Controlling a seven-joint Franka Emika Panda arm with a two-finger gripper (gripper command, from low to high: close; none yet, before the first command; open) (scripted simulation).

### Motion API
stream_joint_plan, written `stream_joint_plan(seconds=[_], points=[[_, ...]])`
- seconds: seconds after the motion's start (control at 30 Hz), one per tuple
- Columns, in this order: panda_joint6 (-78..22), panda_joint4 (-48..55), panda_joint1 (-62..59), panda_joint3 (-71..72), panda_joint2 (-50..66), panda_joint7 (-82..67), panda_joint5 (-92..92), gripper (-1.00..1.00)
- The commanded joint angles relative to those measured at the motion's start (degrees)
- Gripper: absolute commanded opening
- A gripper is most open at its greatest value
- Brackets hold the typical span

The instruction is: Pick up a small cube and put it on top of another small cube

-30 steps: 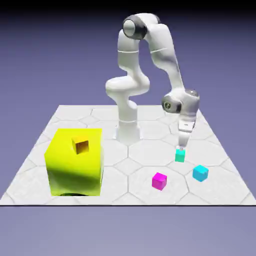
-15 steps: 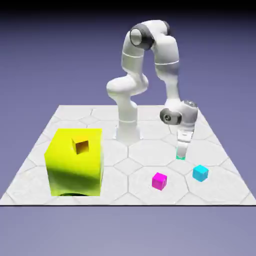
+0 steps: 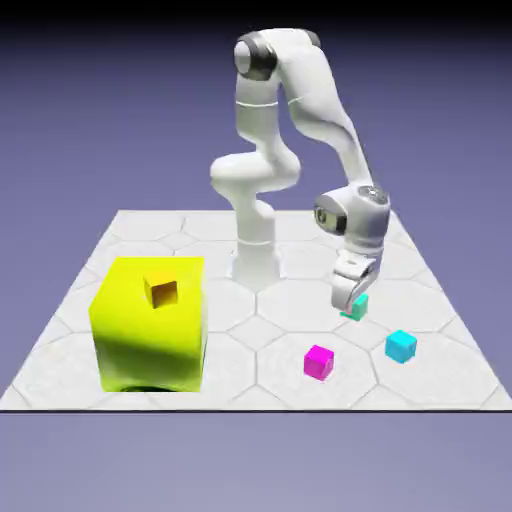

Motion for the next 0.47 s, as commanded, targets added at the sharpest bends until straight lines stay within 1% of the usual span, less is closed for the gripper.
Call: stream_joint_plan(seconds=[0.0,0.07,0.13,0.3,0.33,0.37,0.4,0.43], points=[[-1.1,1.4,0.5,-2.1,0.3,0.1,0.2,-1.00],[-3.5,4.3,-0.7,-6.3,0.8,0.3,0.6,-1.00],[-4.1,5.0,-1.0,-7.3,0.9,0.3,0.7,-1.00],[6.5,4.8,-0.6,-8.1,11.3,1.3,-0.6,-1.00],[6.6,4.8,-0.6,-8.2,11.5,1.3,-0.6,-1.00],[6.6,4.8,-0.6,-8.2,11.5,1.3,-0.6,1.00],[6.6,4.8,-0.6,-8.2,11.5,1.3,-0.6,1.00],[4.5,4.9,-0.6,-8.0,9.4,1.1,-0.4,1.00]])
